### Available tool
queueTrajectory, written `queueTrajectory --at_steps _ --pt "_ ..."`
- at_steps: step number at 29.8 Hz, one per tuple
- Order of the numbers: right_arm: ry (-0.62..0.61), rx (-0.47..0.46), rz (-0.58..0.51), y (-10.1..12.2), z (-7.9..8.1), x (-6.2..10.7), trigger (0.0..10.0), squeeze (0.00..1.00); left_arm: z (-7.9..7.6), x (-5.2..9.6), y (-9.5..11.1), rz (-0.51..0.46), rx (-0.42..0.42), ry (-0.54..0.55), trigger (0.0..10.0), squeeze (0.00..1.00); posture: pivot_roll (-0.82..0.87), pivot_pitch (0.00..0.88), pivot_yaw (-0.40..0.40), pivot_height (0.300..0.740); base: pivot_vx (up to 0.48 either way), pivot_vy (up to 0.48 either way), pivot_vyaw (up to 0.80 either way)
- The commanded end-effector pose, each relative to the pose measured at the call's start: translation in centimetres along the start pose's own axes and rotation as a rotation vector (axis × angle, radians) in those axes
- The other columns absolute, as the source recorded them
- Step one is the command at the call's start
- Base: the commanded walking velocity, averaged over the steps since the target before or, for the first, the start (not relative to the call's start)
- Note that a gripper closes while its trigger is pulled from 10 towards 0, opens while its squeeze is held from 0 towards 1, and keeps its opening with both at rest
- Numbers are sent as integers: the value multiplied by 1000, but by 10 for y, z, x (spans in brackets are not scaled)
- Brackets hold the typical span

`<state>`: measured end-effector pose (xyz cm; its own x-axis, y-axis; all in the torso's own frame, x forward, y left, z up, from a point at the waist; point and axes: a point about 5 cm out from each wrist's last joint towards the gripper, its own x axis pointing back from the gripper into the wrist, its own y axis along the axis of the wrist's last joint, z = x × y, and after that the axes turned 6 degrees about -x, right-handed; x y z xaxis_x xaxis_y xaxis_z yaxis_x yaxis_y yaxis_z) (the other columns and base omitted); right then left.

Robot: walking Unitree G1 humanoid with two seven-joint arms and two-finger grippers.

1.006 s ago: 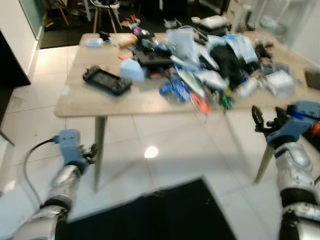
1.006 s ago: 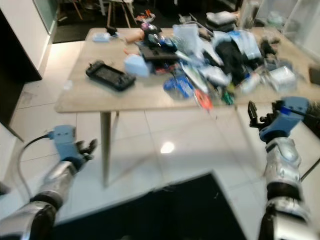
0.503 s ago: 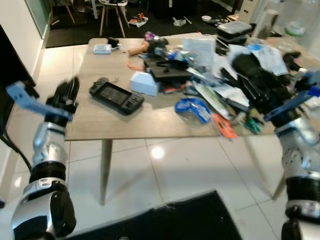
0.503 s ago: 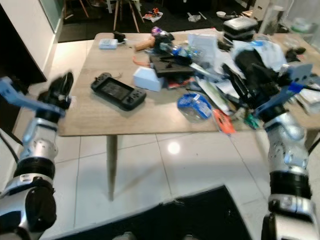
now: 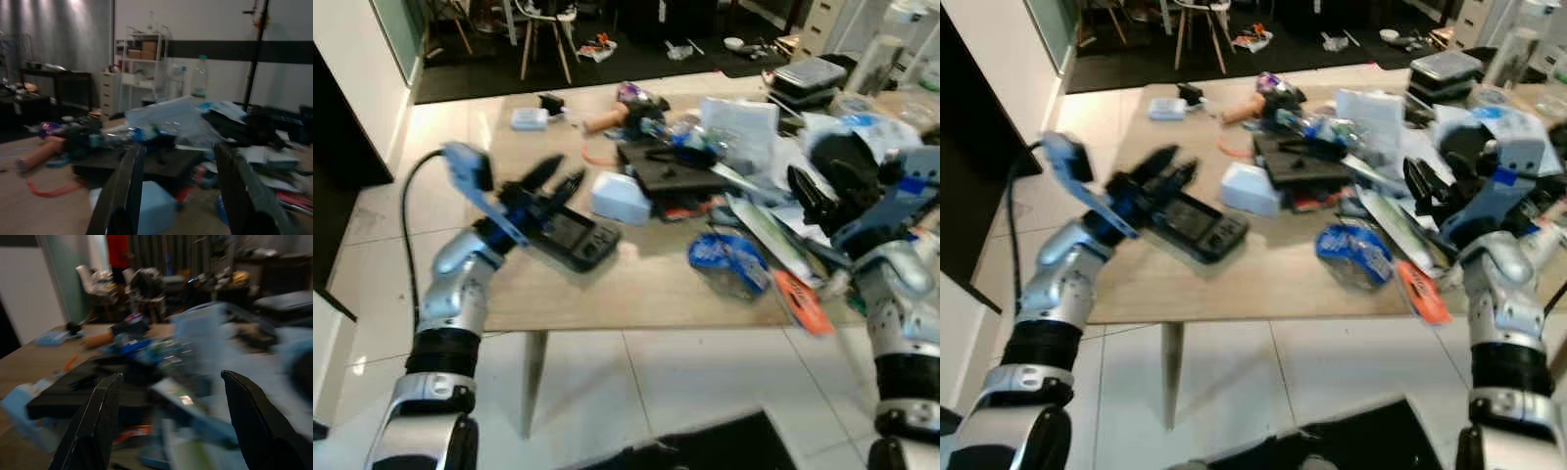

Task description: Picking trash to rubbish bin

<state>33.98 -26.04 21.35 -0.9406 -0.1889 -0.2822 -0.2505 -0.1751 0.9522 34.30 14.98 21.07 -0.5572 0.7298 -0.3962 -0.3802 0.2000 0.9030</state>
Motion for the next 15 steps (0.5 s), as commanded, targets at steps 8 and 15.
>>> queueTrajectory --at_steps 8,15 --pt "141 -366 -10 -12 32 -7 10000 0 -7 -14 10 68 -172 -21 10000 0 -55 97 38 740 0 0 0" --pt "39 -733 -91 -22 47 -27 10000 1000 -15 -22 5 105 -238 -7 10000 0 -55 97 38 740 0 0 0"
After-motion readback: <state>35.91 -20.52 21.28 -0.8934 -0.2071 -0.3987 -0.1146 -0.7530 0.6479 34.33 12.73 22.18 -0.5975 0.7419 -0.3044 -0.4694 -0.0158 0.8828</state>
